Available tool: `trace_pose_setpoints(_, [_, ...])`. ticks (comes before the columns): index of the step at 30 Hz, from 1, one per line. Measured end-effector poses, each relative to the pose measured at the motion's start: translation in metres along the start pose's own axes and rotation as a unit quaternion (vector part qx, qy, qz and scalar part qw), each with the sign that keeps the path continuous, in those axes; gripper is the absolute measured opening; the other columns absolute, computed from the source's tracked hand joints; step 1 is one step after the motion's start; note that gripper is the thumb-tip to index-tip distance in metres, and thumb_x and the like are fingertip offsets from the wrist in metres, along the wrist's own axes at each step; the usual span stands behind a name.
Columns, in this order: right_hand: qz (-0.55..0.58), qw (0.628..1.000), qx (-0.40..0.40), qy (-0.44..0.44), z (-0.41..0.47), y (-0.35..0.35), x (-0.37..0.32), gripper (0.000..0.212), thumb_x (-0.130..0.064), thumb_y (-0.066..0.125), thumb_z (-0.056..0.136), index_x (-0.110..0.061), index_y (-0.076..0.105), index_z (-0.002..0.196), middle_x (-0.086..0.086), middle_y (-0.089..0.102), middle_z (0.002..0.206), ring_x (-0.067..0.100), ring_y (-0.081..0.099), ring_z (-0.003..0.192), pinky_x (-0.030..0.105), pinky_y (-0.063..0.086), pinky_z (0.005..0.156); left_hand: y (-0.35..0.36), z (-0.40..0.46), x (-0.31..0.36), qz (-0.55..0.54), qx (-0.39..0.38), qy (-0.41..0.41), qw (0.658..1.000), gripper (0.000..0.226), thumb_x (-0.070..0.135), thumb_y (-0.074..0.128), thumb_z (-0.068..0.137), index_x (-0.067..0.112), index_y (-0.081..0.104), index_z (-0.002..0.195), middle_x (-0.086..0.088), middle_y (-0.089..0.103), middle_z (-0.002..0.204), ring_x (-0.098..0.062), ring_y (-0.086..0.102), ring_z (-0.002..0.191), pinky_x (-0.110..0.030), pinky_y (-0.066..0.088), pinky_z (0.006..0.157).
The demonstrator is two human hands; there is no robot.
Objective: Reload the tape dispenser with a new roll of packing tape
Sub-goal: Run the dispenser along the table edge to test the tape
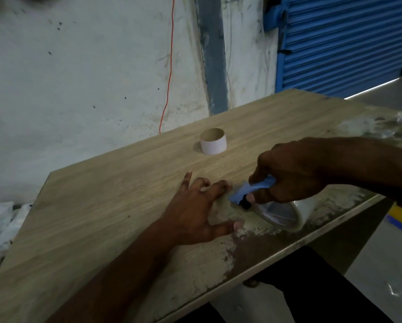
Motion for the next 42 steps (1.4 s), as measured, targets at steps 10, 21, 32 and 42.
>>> trace_pose_setpoints(10, [-0.002,1.0,-0.006,0.0,-0.008,-0.002,-0.009,0.057,-0.057,0.06,0.094,-0.029,0.053,0.143,-0.002,0.058,0.142,0.014,0.056,0.11,0.028,0.043,0.087,0.001,0.001,-0.004,0.022,0.02,-0.007,1.0,0.092,0.093,0.025,0.081,0.041,0.023,0.157,0.0,0.06,0.13,-0.019,0.044,0.127,-0.062,0.0,0.125])
trace_pose_setpoints(21, [0.03,1.0,-0.007,-0.002,-0.032,0.013,0.002,0.064,-0.063,0.061,0.089,-0.033,0.052,0.145,-0.004,0.059,0.141,0.018,0.059,0.118,0.035,0.049,0.101,0.001,0.001,-0.006,0.06,0.021,-0.022,0.998,0.089,0.09,0.021,0.083,0.04,0.026,0.157,-0.003,0.06,0.121,-0.022,0.045,0.116,-0.061,0.011,0.124])
trace_pose_setpoints(32, [0.066,0.997,0.029,-0.003,-0.063,0.034,0.012,0.067,-0.066,0.061,0.086,-0.036,0.049,0.144,-0.004,0.054,0.144,0.018,0.058,0.121,0.039,0.049,0.105,-0.009,0.003,0.006,0.094,0.024,-0.04,0.994,0.076,0.081,0.032,0.089,0.04,0.034,0.153,-0.005,0.062,0.112,-0.025,0.046,0.114,-0.057,0.028,0.116])
trace_pose_setpoints(42, [0.068,0.992,0.103,0.001,-0.11,0.074,0.029,0.065,-0.063,0.058,0.09,-0.036,0.046,0.148,-0.002,0.059,0.138,0.019,0.061,0.119,0.03,0.045,0.092,-0.016,0.006,0.019,0.099,0.001,-0.071,0.993,0.077,0.084,0.024,0.089,0.041,0.036,0.151,-0.008,0.061,0.119,-0.025,0.046,0.117,-0.052,0.032,0.111])
Point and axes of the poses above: each hand's wrist, its own z-axis towards the middle knuckle, its own y-axis out of the palm, x = y × z, the point moved 3 cm from there along z, towards the middle knuckle
